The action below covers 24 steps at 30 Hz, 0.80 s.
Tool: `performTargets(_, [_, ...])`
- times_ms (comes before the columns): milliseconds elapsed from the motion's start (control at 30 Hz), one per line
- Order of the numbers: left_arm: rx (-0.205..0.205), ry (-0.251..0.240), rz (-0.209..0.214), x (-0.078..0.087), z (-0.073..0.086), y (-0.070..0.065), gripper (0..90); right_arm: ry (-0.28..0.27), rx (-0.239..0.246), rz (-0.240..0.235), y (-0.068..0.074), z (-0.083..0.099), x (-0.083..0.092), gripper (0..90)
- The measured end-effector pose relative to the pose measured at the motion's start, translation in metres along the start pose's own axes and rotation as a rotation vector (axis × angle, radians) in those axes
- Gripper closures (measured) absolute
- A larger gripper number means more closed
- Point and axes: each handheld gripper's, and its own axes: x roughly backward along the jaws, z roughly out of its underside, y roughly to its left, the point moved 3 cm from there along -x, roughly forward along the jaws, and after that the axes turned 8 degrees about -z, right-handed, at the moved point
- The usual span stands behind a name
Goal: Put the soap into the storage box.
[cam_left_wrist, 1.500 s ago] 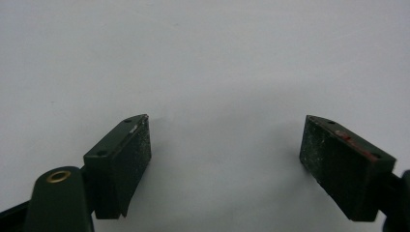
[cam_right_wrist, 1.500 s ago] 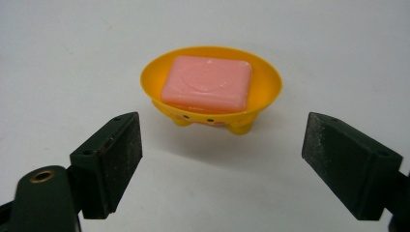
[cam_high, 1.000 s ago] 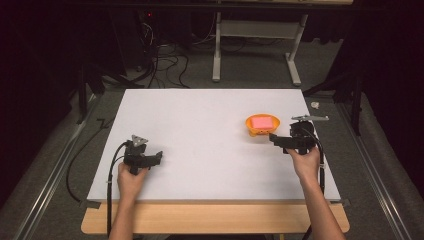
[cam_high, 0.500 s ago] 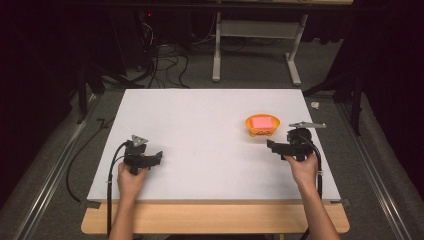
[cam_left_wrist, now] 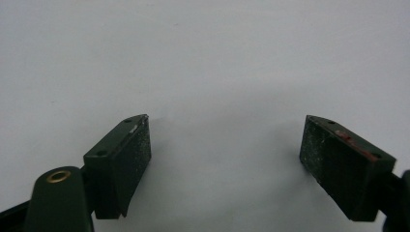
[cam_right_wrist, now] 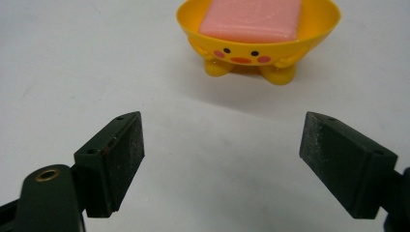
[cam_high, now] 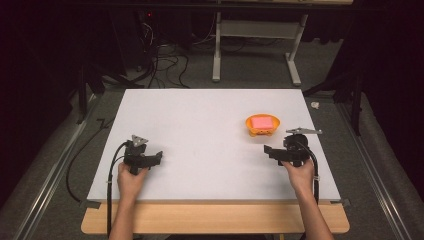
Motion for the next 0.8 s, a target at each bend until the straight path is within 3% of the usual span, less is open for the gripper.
performTargets(333, [0.000,-0.001,-0.001,0.000,0.000,0.000,19.0,0.041,-0.003,-0.018,0.003,0.015,-0.016,17.0])
performTargets(800, [0.000,-0.001,-0.001,0.000,0.000,0.000,19.0,0.076,0.014,-0.007,0.007,0.028,-0.033,17.2])
